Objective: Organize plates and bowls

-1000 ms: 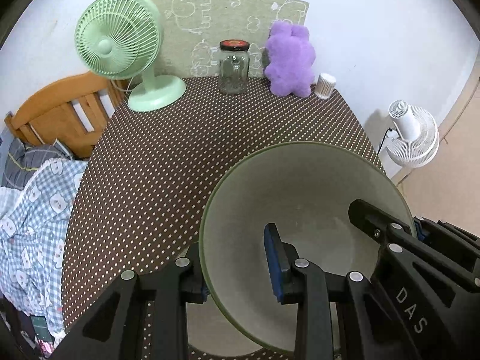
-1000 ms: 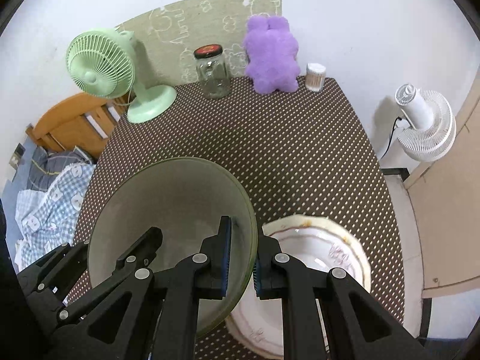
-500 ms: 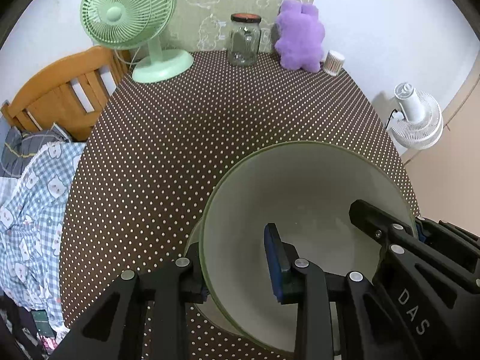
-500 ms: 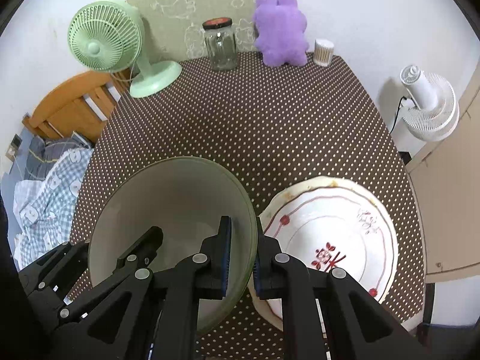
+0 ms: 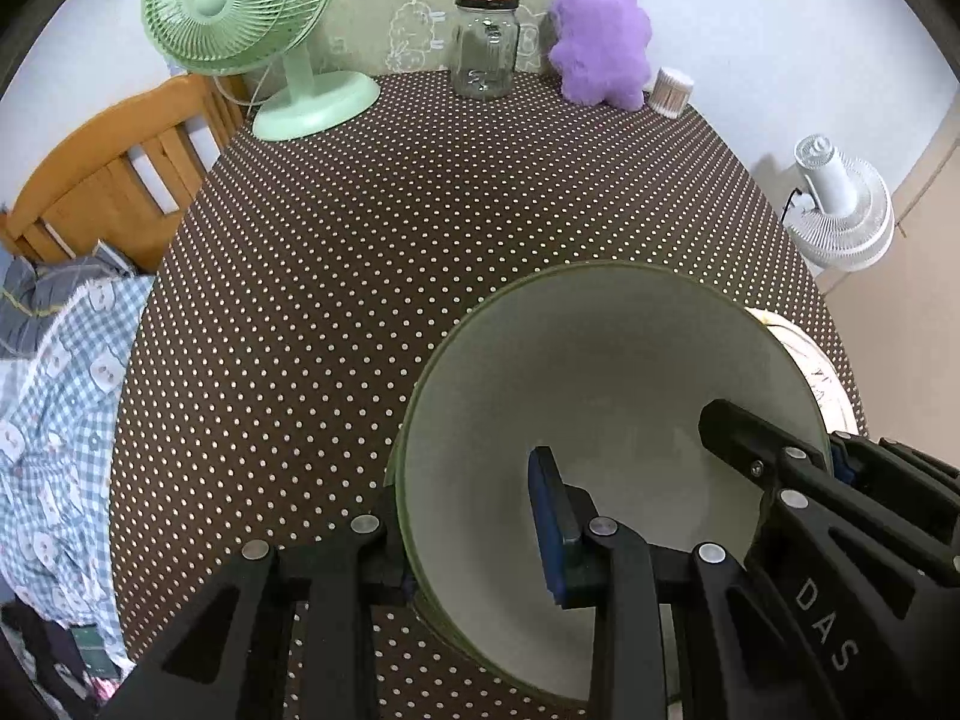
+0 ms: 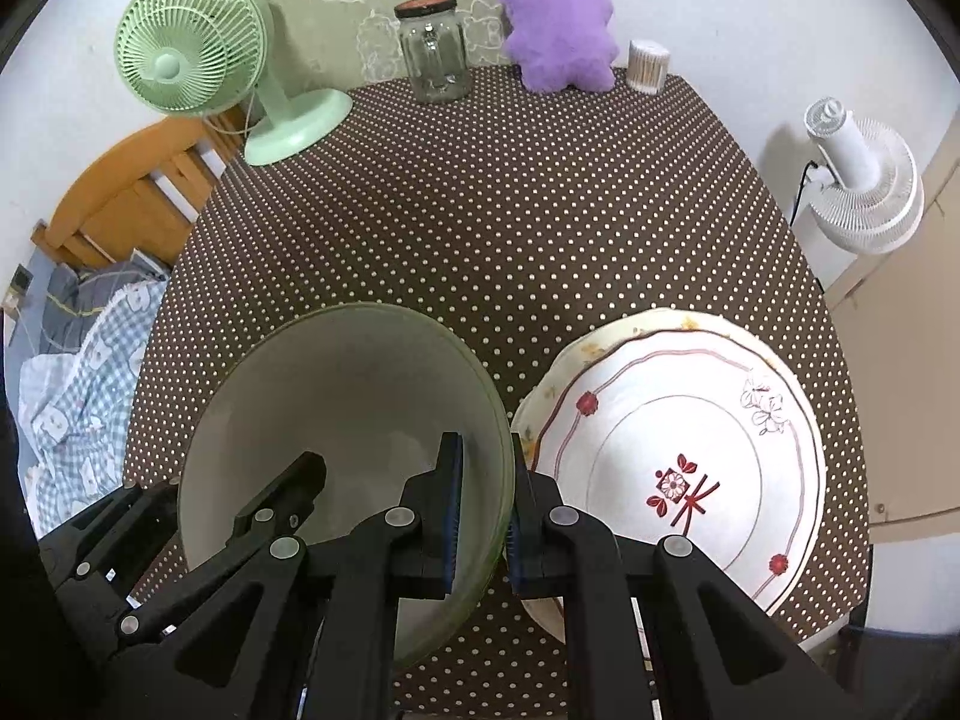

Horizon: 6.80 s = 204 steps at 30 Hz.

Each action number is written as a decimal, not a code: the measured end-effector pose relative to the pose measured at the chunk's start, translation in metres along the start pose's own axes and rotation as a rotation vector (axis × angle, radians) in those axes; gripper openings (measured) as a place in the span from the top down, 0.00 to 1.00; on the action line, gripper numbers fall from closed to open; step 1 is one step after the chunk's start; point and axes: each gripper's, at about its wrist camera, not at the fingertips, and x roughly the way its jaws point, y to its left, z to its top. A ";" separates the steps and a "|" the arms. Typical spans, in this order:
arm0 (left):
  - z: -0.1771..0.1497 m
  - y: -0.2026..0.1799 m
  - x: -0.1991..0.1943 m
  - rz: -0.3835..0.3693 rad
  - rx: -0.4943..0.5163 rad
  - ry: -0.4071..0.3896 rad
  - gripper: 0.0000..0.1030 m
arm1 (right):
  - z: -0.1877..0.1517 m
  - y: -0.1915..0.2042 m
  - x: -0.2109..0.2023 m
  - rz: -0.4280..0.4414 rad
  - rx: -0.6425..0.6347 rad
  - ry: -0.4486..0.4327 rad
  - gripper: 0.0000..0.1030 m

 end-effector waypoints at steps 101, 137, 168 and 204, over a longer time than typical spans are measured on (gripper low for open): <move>-0.021 0.039 0.006 -0.104 0.018 -0.014 0.14 | -0.035 -0.016 0.002 0.060 0.139 -0.029 0.29; -0.012 0.032 0.039 -0.070 -0.024 0.053 0.53 | -0.019 0.006 0.057 0.221 0.141 0.129 0.63; -0.007 0.013 -0.039 -0.117 0.041 -0.070 0.58 | -0.012 -0.005 -0.019 0.158 0.170 0.012 0.62; -0.002 -0.112 -0.019 -0.097 -0.108 -0.050 0.58 | 0.010 -0.133 -0.038 0.170 0.055 0.049 0.62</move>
